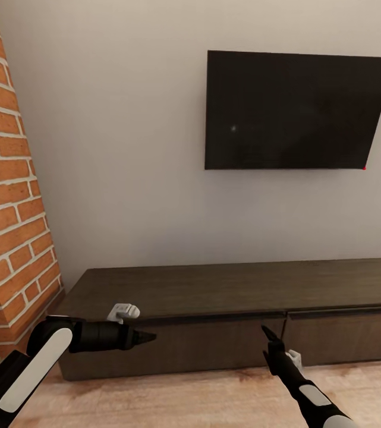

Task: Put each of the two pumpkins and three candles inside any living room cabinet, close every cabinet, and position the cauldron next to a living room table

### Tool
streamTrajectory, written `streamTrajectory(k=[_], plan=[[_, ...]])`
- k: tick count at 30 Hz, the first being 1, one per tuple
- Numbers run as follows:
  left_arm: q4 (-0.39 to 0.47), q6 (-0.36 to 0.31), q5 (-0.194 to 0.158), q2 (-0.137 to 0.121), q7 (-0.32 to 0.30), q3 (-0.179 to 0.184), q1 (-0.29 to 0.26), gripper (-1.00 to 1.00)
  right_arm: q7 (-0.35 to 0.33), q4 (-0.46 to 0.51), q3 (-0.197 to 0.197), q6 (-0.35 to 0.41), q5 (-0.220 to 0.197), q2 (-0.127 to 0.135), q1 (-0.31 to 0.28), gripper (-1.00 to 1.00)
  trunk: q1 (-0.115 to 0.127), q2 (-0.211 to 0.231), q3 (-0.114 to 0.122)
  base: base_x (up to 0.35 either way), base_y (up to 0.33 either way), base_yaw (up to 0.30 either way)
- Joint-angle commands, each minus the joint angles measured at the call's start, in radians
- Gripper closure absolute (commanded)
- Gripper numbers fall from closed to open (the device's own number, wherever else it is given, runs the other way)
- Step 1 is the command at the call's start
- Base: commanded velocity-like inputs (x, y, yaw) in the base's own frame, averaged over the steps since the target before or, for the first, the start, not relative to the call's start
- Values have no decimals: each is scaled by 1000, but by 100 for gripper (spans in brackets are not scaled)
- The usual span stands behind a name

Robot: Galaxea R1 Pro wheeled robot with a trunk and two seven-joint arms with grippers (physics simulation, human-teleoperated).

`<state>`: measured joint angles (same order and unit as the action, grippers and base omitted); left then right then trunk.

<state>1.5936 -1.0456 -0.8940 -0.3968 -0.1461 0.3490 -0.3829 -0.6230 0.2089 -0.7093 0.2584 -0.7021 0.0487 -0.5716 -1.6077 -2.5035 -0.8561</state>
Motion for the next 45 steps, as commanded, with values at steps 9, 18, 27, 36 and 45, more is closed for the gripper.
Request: streamTrajectory(k=[9, 18, 27, 36, 45], plan=[[0, -2, 10, -1, -10, 1, -2, -100, -23, 0, -3, 9, -7, 0, -1, -100, 0, 0, -1, 115, 0, 0], [0, -2, 10, -1, -10, 1, -2, -100, -24, 0, -3, 9, -7, 0, -1, -100, 0, 0, -1, 119, 0, 0], [0, -2, 12, -1, -10, 1, -2, -100, -24, 0, -1, 8, -6, 0, -1, -100, 0, 0, -1, 107, 0, 0], [0, -2, 12, -1, -10, 1, -2, -100, -24, 0, -1, 6, -5, 0, -1, -100, 0, 0, -1, 120, 0, 0], [0, -2, 12, -1, -10, 1, -1, -100, -24, 0, -1, 4, -4, 0, -1, -100, 0, 0, -1, 32, 0, 0]])
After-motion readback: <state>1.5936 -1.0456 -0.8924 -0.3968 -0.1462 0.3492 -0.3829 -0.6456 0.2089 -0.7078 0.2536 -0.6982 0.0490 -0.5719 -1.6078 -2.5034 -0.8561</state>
